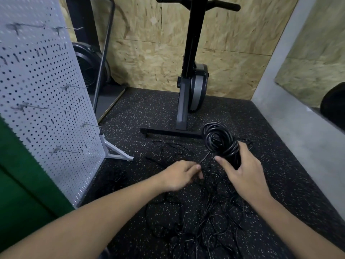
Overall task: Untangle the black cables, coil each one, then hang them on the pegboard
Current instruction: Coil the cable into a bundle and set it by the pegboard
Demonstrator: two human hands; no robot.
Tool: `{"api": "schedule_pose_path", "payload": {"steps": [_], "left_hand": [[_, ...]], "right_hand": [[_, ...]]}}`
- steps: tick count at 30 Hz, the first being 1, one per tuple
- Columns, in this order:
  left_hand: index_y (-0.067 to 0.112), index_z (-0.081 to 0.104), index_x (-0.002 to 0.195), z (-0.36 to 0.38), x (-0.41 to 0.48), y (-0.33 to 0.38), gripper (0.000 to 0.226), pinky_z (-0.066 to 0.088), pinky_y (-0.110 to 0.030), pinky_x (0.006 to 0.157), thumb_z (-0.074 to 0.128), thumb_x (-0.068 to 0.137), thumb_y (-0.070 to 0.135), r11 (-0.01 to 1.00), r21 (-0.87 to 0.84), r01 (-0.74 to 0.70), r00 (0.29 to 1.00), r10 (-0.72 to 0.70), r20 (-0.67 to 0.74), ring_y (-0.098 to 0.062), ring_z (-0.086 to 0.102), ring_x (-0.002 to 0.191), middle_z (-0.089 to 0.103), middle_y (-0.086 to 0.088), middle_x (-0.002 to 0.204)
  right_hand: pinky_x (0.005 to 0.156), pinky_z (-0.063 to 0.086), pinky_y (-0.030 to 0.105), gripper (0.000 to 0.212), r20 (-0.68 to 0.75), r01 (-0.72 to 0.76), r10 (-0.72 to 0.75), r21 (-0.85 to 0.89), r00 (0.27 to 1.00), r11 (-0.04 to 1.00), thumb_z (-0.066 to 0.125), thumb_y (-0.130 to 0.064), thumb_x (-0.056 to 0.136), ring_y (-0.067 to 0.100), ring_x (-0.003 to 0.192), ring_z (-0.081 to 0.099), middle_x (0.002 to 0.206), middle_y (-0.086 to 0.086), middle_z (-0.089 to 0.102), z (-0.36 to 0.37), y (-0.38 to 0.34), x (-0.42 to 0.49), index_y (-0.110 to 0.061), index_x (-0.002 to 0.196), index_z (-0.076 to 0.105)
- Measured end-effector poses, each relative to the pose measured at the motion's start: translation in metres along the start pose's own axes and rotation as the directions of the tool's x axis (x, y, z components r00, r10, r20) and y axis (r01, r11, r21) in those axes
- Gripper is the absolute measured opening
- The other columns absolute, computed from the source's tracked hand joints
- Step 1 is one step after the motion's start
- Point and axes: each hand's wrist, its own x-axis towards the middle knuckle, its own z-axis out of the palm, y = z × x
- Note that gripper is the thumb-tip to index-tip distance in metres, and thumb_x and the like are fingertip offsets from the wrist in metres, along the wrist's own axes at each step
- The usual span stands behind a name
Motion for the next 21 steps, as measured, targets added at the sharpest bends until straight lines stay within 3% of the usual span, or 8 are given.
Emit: {"api": "schedule_pose_path", "payload": {"steps": [2, 4, 7, 11, 14, 16, 19, 21], "left_hand": [[0.012, 0.057, 0.109, 0.013, -0.001, 0.003, 0.029, 0.038, -0.033, 0.057, 0.04, 0.113, 0.035, 0.981, 0.189, -0.046, 0.999, 0.048, -0.006, -0.017, 0.051, 0.063, 0.058, 0.0, 0.078], [0.011, 0.051, 0.105, 0.019, -0.004, 0.01, 0.032, 0.038, -0.036, 0.059, 0.038, 0.113, 0.039, 0.951, 0.304, -0.05, 0.999, 0.049, 0.009, -0.023, 0.052, 0.065, 0.058, -0.007, 0.079], [0.007, 0.06, 0.104, 0.02, -0.01, 0.032, 0.038, 0.048, -0.04, 0.071, 0.036, 0.114, 0.035, 0.876, 0.473, -0.091, 0.996, 0.073, 0.056, -0.032, 0.063, 0.081, 0.068, -0.015, 0.092], [0.002, 0.067, 0.109, 0.021, -0.019, 0.06, 0.037, 0.048, -0.039, 0.074, 0.04, 0.114, 0.026, 0.741, 0.656, -0.142, 0.99, 0.089, 0.114, -0.039, 0.066, 0.092, 0.069, -0.022, 0.104], [0.008, 0.066, 0.103, 0.016, -0.027, 0.063, 0.034, 0.053, -0.04, 0.075, 0.043, 0.113, 0.031, 0.72, 0.671, -0.18, 0.982, 0.095, 0.162, -0.031, 0.065, 0.082, 0.066, -0.011, 0.093], [0.012, 0.067, 0.101, 0.005, -0.028, 0.061, 0.029, 0.049, -0.035, 0.068, 0.052, 0.109, 0.036, 0.726, 0.655, -0.209, 0.977, 0.132, 0.166, -0.02, 0.061, 0.075, 0.062, 0.0, 0.085], [0.021, 0.073, 0.09, -0.019, -0.024, 0.055, 0.026, 0.053, -0.032, 0.07, 0.077, 0.09, 0.047, 0.768, 0.568, -0.296, 0.951, 0.294, 0.098, -0.01, 0.062, 0.078, 0.068, 0.008, 0.084], [0.021, 0.074, 0.083, -0.033, -0.018, 0.046, 0.032, 0.052, -0.027, 0.07, 0.087, 0.078, 0.05, 0.828, 0.467, -0.31, 0.942, 0.336, 0.029, -0.004, 0.062, 0.076, 0.07, 0.01, 0.078]], "right_hand": [[0.093, 0.053, 0.043, 0.057, -0.007, -0.068, 0.067, -0.097, 0.998, 0.993, 0.068, -0.057, 0.092, 0.018, 0.113, 0.063, 0.124, -0.008, 0.065, -0.003, 0.012, 0.002, -0.029, 0.138, 0.047], [0.094, 0.053, 0.049, 0.062, 0.07, -0.122, 0.146, -0.273, 0.987, 0.954, 0.066, -0.054, 0.095, 0.025, 0.12, 0.06, 0.135, -0.004, 0.06, -0.002, 0.023, 0.003, -0.03, 0.145, 0.039], [0.092, 0.052, 0.047, 0.059, 0.213, -0.135, 0.276, -0.509, 0.937, 0.85, 0.063, -0.052, 0.097, 0.028, 0.124, 0.057, 0.139, -0.001, 0.054, 0.006, 0.038, 0.0, -0.022, 0.143, 0.039], [0.082, 0.05, 0.042, 0.043, 0.309, -0.069, 0.354, -0.659, 0.883, 0.749, 0.063, -0.047, 0.099, 0.028, 0.118, 0.06, 0.128, 0.001, 0.057, 0.015, 0.035, -0.001, -0.019, 0.124, 0.041], [0.08, 0.05, 0.039, 0.043, 0.419, 0.073, 0.314, -0.689, 0.852, 0.721, 0.064, -0.044, 0.099, 0.027, 0.117, 0.061, 0.128, 0.001, 0.056, 0.021, 0.026, -0.006, -0.018, 0.125, 0.041], [0.088, 0.054, 0.042, 0.048, 0.552, 0.21, 0.279, -0.663, 0.786, 0.719, 0.065, -0.045, 0.098, 0.025, 0.118, 0.06, 0.13, -0.001, 0.056, 0.022, 0.019, -0.01, -0.019, 0.131, 0.041], [0.094, 0.052, 0.042, 0.054, 0.73, 0.38, 0.161, -0.516, 0.665, 0.768, 0.065, -0.051, 0.097, 0.02, 0.122, 0.057, 0.132, -0.005, 0.053, 0.02, 0.006, -0.015, -0.023, 0.138, 0.043], [0.094, 0.052, 0.039, 0.057, 0.774, 0.463, 0.021, -0.4, 0.633, 0.791, 0.062, -0.056, 0.097, 0.015, 0.124, 0.053, 0.134, -0.01, 0.05, 0.02, 0.0, -0.018, -0.028, 0.143, 0.041]]}}
